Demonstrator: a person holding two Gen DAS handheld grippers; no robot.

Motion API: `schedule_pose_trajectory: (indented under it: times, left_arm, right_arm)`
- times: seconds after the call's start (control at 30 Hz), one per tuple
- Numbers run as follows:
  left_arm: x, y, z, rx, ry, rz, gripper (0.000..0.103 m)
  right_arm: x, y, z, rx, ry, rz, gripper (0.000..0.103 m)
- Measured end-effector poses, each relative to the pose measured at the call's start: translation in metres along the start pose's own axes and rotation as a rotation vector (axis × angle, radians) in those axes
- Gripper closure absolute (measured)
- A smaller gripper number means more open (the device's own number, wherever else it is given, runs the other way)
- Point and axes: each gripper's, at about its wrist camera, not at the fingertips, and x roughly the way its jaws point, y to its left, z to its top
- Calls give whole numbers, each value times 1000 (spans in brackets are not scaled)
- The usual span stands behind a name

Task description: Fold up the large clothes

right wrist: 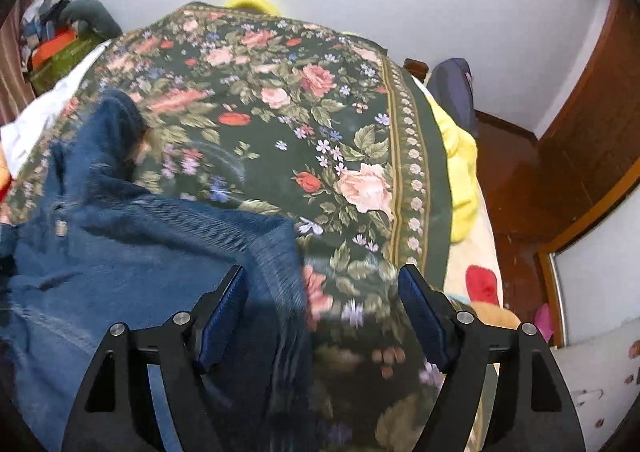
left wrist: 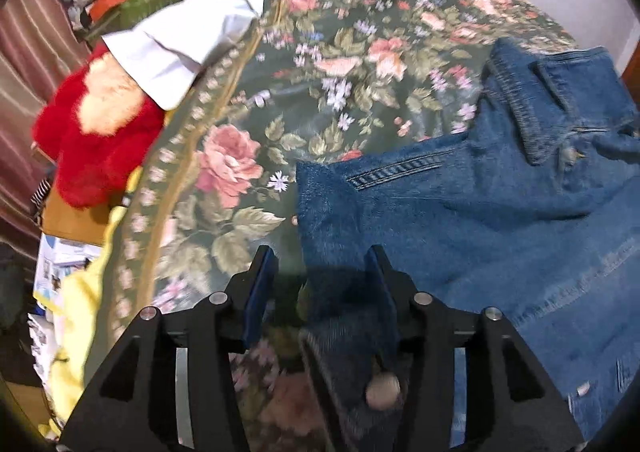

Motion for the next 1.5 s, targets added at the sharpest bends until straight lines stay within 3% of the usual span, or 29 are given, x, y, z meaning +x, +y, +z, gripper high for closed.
schedule_pose_trajectory:
  times: [0.17,0.3,0.37,0.47,0.63,0.8,1.1,1.33,1.4,1.5]
  left_arm:
    - [-63,2,-8,-11,-79,-34,55]
    - [-120,0,-18,-5,-187,-53,41]
    - [-146,-2,-25,4,-239,-62,34]
    - [-176,-1,-40,8,-291,-84,24]
    - [-205,-3,-72,8,-336,-120,16]
    - [-200,1,-110,-2,-263,-153,15]
    - [-137,30,-183,-124,-3,-121,16]
    - [-107,41,-244,-244,148,-228,16]
    - [-100,39,-259,-279,187,-252,15]
    - [-97,39,-272,-352,210,-297,17]
  right_arm:
    - [-64,13,-9,-74,-76,-22,28]
    - [-118,25,-20,-130,-141,-22,25]
    - [-147,29,-30,-146,-179,-1,13]
    - [-183,33,-47,-146,-228,44,9]
    - [-219,35,-79,-103,-218,123,4]
    - [-222,30,-117,-45,-138,204,3]
    - [-192,5,-200,141,80,266,3]
    - [-184,-4,-246,255,157,335,4]
    - [-184,-4,-253,268,167,357,7]
    - [-186,-2,-261,281,162,387,20]
